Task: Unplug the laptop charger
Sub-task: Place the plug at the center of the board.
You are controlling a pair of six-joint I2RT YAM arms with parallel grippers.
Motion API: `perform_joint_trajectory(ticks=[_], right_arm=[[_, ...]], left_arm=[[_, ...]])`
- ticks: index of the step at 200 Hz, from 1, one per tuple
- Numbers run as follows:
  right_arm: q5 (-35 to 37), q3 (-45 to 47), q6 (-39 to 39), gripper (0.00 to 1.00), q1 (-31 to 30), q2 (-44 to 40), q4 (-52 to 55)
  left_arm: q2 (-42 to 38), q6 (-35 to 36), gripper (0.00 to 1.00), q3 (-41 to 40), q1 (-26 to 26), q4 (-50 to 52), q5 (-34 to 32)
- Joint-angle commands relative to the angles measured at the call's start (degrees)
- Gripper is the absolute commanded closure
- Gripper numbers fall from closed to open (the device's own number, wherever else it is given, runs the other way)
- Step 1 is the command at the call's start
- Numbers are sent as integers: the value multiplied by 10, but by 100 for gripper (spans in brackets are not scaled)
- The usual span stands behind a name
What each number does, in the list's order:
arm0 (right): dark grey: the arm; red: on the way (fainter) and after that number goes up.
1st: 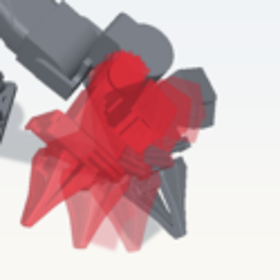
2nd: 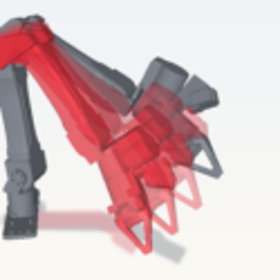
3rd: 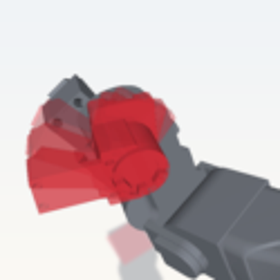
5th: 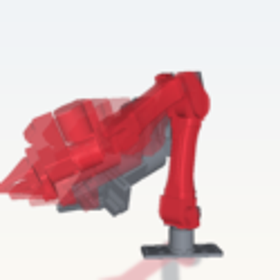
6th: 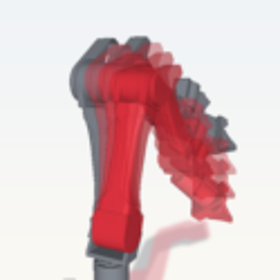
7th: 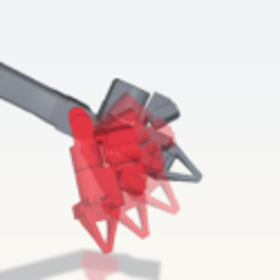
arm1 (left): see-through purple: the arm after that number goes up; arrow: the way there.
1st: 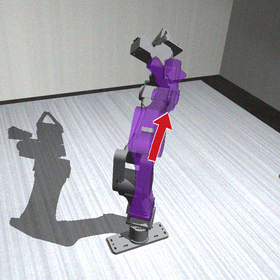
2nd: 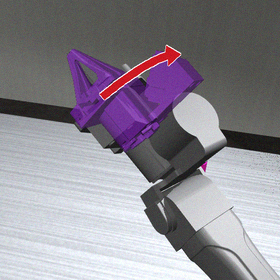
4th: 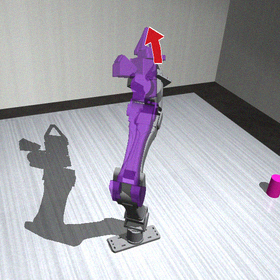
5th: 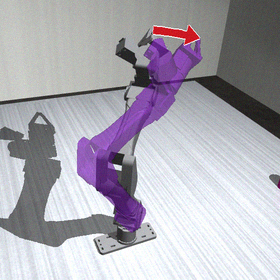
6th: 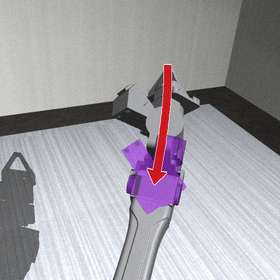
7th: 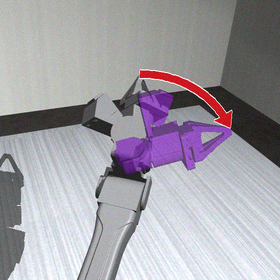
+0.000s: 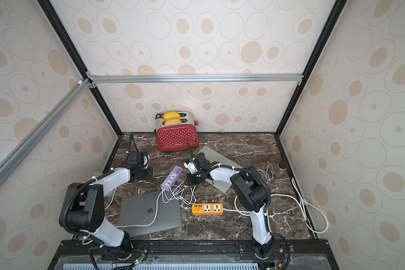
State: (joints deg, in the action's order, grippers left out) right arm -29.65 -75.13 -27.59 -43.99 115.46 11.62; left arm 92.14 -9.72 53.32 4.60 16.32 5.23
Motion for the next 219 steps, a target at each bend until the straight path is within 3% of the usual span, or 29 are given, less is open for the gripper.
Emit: perform_joint_trajectory(ticks=[1,69,85,95,97,100,104,126,128,133,136,176,201,219], right_arm=[[8,4,14,81,-5,-5,11],[30,-2,49,64,-6,-50,55],[41,-8,63,62,-5,-70,81],[50,-9,72,60,-6,-87,94],[52,-9,74,59,-5,-91,97],[55,-9,75,59,-5,-98,101],[62,-8,80,57,-5,-106,105],[87,-6,94,49,-3,-151,128],[91,-6,94,43,-2,-155,129],[96,-5,96,6,-2,-165,133],[99,-3,97,1,-1,-172,134],[138,43,104,0,34,-279,148],[184,95,111,0,81,-382,159],[271,144,135,0,107,-465,165]], left_arm=[[10,-2,69,36,-6,25,-17],[-1,7,56,39,-5,15,-11],[-35,8,47,24,-5,-1,-3],[-73,8,33,8,-6,-13,-1],[-82,8,28,5,-5,-16,-1],[-97,8,8,-2,-6,-20,-1],[-113,8,1,-15,-6,-27,-1],[-216,10,1,-73,-6,-60,-32],[-226,10,1,-81,-6,-64,-38],[-246,9,1,-98,-5,-75,-49],[-259,8,1,-109,-6,-84,-58],[-360,21,1,-262,-6,-242,-186],[-344,53,1,-317,-6,-325,-233],[-309,67,1,-347,-6,-391,-240]])
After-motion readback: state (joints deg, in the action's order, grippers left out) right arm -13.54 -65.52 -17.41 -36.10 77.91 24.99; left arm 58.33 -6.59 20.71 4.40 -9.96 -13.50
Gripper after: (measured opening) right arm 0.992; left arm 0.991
